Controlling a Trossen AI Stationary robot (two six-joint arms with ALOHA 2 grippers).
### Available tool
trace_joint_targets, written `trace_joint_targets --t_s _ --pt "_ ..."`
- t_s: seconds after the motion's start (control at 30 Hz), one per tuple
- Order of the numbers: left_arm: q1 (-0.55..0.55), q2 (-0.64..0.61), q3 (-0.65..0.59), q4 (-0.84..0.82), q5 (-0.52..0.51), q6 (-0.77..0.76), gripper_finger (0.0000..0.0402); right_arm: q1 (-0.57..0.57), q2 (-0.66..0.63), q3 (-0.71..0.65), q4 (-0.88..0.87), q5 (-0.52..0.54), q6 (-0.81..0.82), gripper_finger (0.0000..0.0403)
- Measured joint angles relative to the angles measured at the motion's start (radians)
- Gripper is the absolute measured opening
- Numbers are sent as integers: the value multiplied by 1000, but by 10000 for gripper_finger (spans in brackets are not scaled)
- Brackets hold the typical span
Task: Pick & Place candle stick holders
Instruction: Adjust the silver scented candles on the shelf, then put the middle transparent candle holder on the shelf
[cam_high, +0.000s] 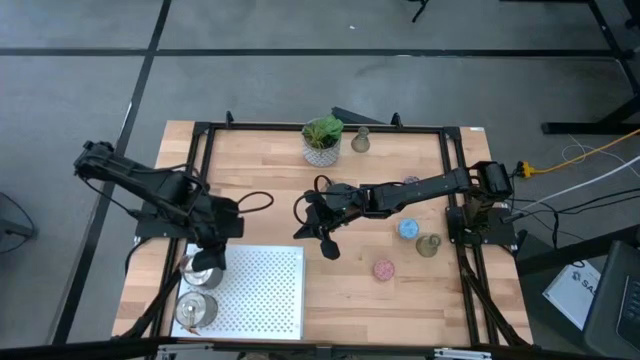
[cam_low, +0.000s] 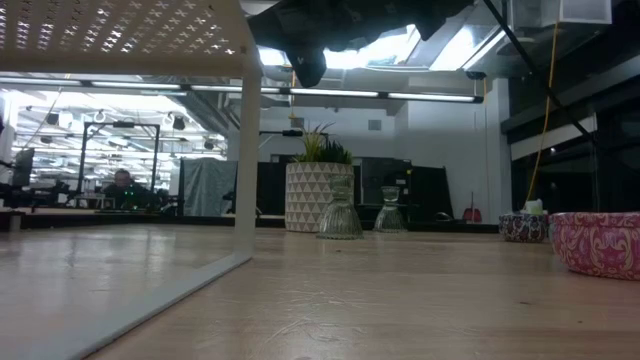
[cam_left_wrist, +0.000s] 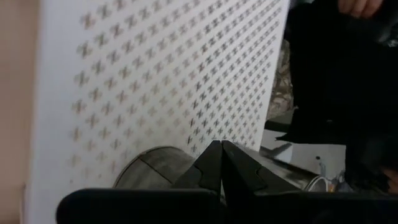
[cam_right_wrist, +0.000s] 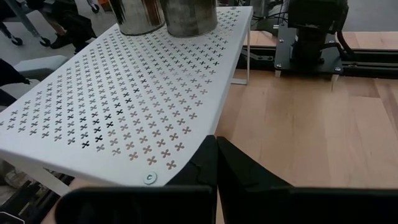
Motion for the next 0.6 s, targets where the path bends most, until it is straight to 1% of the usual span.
trace_joint_targets --t_s 0.1,0.23,0.3,0.37,0.43,0.5,0.6 --pt "-15 -20 0 -21 -33 -31 3 0 0 0 0 0 0 1" --pt "-30 -47 0 -26 -43 -37 3 0 0 0 0 0 0 1" --pt "-30 -64 0 -25 -50 -2 3 0 0 0 0 0 0 1" --pt "-30 -85 0 -13 -102 56 3 0 0 0 1 0 0 1" --pt "-30 -114 0 13 -190 131 3 0 0 0 3 0 0 1" --pt "-30 -154 0 55 -309 233 3 0 0 0 3 0 0 1" --pt "-48 -235 -6 134 -561 403 3 0 0 0 -1 0 0 1"
